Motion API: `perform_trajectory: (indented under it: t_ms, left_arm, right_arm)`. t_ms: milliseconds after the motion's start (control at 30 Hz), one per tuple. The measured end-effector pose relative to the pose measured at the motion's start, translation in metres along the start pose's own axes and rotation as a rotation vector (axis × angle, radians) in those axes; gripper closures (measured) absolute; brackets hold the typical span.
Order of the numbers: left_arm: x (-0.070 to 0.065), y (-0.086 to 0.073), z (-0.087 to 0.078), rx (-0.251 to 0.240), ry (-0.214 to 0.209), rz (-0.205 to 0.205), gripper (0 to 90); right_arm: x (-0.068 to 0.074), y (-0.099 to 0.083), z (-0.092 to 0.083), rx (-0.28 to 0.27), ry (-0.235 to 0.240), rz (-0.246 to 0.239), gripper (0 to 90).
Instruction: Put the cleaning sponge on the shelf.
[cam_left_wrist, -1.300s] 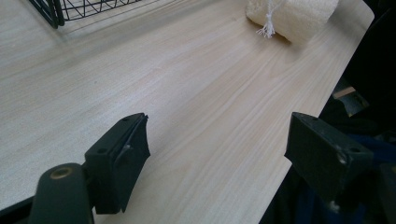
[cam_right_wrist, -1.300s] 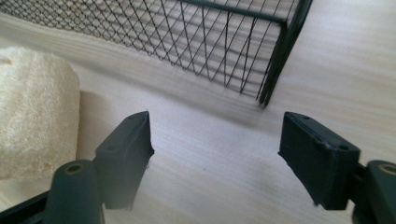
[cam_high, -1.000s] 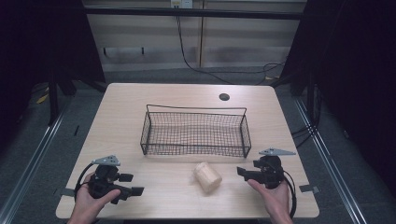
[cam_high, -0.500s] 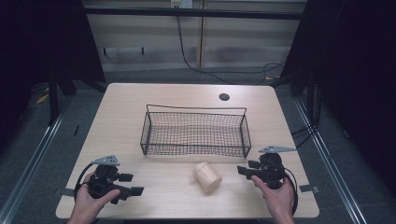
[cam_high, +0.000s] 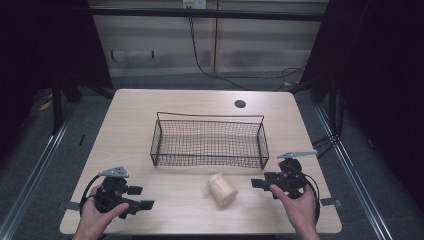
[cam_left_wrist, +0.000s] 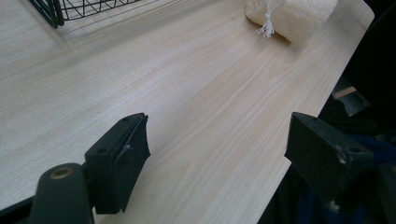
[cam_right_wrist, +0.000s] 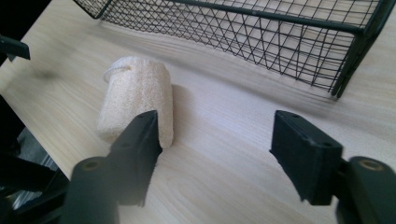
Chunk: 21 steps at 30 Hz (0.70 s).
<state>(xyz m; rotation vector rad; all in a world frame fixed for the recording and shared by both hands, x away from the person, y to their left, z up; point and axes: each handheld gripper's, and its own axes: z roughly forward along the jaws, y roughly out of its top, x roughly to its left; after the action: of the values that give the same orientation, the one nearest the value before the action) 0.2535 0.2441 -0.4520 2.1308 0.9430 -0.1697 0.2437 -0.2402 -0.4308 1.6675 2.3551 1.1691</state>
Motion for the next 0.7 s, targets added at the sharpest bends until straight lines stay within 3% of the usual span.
perform_trajectory:
  t_ms: [233,433,700]
  left_arm:
    - [0.0,0.0,0.0,0.005,0.0,0.0,20.8]
    - [0.0,0.0,0.0,0.007,0.004,0.001,20.8]
    - [0.001,0.0,0.0,0.014,0.004,0.002,20.9]
  right_arm:
    - [0.009,0.01,0.002,0.057,0.034,-0.029,20.6]
    - [0.013,0.018,0.007,0.099,0.067,-0.037,20.7]
    - [0.02,0.028,0.009,0.137,0.07,-0.057,19.0]
